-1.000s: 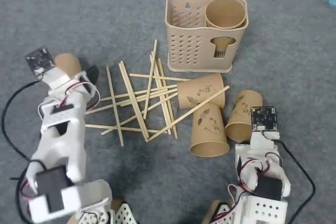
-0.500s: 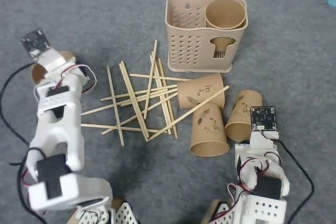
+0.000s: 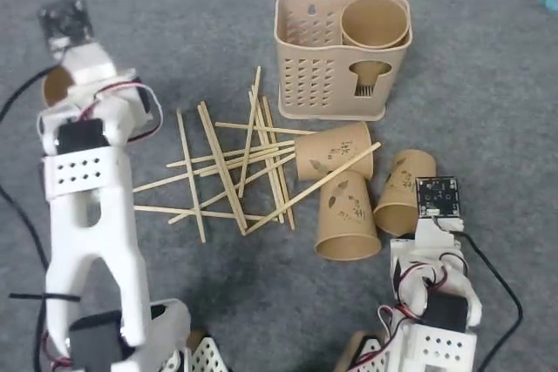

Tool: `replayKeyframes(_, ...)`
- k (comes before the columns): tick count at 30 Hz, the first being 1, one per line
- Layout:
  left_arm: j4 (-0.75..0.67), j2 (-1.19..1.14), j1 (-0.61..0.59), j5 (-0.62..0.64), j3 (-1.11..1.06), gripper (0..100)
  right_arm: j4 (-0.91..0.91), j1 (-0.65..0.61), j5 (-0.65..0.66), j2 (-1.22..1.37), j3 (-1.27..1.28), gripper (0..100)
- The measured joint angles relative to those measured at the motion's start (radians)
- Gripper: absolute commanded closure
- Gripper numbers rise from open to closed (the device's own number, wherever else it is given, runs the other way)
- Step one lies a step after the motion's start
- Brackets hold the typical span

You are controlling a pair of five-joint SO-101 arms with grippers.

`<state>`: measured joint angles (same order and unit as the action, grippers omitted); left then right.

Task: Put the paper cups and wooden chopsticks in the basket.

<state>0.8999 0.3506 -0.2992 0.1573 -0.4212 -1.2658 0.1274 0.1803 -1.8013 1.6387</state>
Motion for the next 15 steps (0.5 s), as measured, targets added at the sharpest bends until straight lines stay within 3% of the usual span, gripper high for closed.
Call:
replayKeyframes(9,0.532,-0.107,0.212,-0.14,0.577,99,0.0,0.0,0.0,0.0,0.0,99.0)
replayKeyframes(15,0.752,-0.339,0.387,-0.193,1.108,99,0.0,0.0,0.0,0.0,0.0,99.0)
